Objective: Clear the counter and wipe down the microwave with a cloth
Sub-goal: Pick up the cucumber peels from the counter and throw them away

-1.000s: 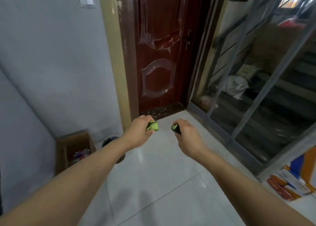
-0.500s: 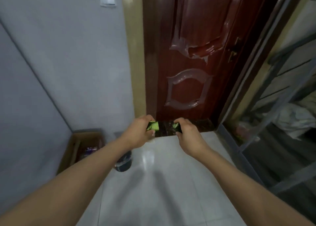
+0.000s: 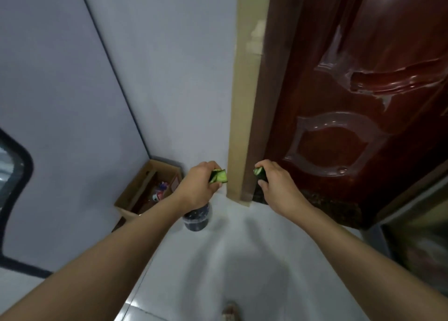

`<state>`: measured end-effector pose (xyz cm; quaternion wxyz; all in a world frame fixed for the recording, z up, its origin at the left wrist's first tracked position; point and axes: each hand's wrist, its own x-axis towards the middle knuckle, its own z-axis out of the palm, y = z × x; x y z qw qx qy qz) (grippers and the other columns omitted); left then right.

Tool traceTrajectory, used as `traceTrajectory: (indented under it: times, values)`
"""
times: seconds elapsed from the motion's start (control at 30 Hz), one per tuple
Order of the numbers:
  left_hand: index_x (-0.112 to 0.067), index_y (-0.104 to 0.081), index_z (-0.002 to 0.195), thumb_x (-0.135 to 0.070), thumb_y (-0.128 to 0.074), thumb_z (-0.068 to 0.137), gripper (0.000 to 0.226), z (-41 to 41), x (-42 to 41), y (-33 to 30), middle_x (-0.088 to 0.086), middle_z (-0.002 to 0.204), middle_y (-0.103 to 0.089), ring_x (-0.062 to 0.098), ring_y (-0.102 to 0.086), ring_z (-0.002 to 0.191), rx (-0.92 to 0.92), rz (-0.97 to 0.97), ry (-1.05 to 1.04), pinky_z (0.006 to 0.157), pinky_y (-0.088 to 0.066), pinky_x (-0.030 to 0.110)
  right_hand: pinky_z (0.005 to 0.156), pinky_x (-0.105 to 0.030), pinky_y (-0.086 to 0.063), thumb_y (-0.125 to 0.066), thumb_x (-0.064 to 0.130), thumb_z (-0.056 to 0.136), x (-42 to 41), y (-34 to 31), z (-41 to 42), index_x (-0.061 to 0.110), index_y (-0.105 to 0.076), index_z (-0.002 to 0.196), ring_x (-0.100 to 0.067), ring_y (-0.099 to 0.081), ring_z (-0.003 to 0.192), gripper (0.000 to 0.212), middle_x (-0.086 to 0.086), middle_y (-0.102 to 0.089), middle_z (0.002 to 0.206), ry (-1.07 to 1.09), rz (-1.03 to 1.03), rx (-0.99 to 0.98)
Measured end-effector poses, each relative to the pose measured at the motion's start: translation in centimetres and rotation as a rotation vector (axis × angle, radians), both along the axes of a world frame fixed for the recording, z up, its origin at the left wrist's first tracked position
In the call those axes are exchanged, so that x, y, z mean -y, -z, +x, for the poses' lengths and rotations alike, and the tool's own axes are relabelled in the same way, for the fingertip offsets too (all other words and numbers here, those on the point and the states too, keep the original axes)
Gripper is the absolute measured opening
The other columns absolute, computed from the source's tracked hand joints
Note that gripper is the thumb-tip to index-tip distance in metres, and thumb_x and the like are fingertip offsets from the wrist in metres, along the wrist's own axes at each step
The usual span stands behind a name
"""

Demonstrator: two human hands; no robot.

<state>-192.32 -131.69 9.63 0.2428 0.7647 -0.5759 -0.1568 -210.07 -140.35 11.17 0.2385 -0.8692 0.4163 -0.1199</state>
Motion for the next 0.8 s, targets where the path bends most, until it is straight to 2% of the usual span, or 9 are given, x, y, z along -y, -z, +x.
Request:
traceTrajectory:
  times: [0.1,0.2,0.3,0.37,0.47,0.6,0.67,0.8]
  values:
    - [-0.011,-0.056,0.11,-0.017,-0.061,0.089,0.023,1.3,2.4,1.4,0.01,0.105,-0.059,0.021,-0.054,0.092,-0.013,-0.011,-0.06,0.076,-0.037,0.026,0.09,-0.036,-0.042,-0.049,0.005,0.093,3.4,1.1,2.0,0.01,-0.048,0.122,-0.027,-0.051,0.107,0.03,-0.011,-0.05,0.12,-0.063,0.016,0.003]
    - [-0.011,-0.056,0.109,-0.018,-0.062,0.088,0.023,3.1,5.0,3.1,0.009,0.105,-0.059,0.021,-0.054,0.091,-0.042,-0.005,-0.148,0.077,-0.04,0.028,0.084,-0.027,-0.036,-0.049,0.002,0.092,6.7,2.6,4.6,0.007,-0.05,0.119,-0.026,-0.05,0.105,0.028,-0.012,-0.051,0.118,-0.159,0.028,-0.006]
    - [-0.012,-0.055,0.107,-0.02,-0.062,0.087,0.022,5.2,7.5,4.5,0.008,0.102,-0.059,0.018,-0.051,0.086,-0.049,0.015,-0.224,0.072,-0.037,0.027,0.08,-0.023,-0.031,-0.049,0.0,0.09,10.3,4.0,7.6,0.004,-0.051,0.118,-0.027,-0.05,0.106,0.028,-0.013,-0.053,0.116,-0.233,0.036,-0.024]
    - [-0.012,-0.055,0.108,-0.02,-0.063,0.087,0.023,6.6,8.7,5.0,0.005,0.101,-0.058,0.018,-0.051,0.087,-0.056,0.036,-0.263,0.072,-0.036,0.026,0.084,-0.027,-0.034,-0.049,0.0,0.09,12.4,4.6,9.5,0.004,-0.052,0.117,-0.029,-0.051,0.105,0.028,-0.014,-0.053,0.115,-0.264,0.054,-0.029]
    - [-0.012,-0.056,0.112,-0.02,-0.063,0.086,0.027,8.4,10.2,5.2,0.005,0.108,-0.058,0.02,-0.054,0.095,-0.07,0.046,-0.335,0.08,-0.042,0.029,0.086,-0.035,-0.039,-0.049,0.0,0.089,14.9,5.3,12.2,0.005,-0.052,0.116,-0.03,-0.051,0.104,0.028,-0.014,-0.055,0.114,-0.316,0.053,-0.028]
    - [-0.013,-0.057,0.105,-0.022,-0.063,0.086,0.022,10.4,11.6,5.8,0.004,0.101,-0.058,0.017,-0.051,0.087,-0.055,0.063,-0.427,0.067,-0.031,0.024,0.083,-0.034,-0.04,-0.051,0.0,0.088,17.5,6.0,15.5,0.005,-0.051,0.117,-0.03,-0.051,0.102,0.029,-0.013,-0.053,0.112,-0.421,0.058,-0.035]
    - [-0.012,-0.057,0.104,-0.022,-0.064,0.086,0.022,11.2,12.3,6.4,0.005,0.103,-0.059,0.019,-0.052,0.089,-0.061,0.076,-0.473,0.072,-0.037,0.028,0.083,-0.033,-0.04,-0.05,-0.001,0.088,18.9,6.7,17.4,0.006,-0.05,0.117,-0.029,-0.051,0.101,0.03,-0.013,-0.052,0.111,-0.487,0.068,-0.04]
    - [-0.014,-0.055,0.104,-0.021,-0.064,0.085,0.021,12.2,13.7,8.2,0.006,0.105,-0.058,0.02,-0.054,0.092,-0.11,0.094,-0.614,0.08,-0.044,0.032,0.091,-0.033,-0.04,-0.05,0.003,0.091,21.7,8.4,21.3,0.008,-0.049,0.12,-0.027,-0.051,0.106,0.03,-0.011,-0.053,0.116,-0.598,0.103,-0.071]
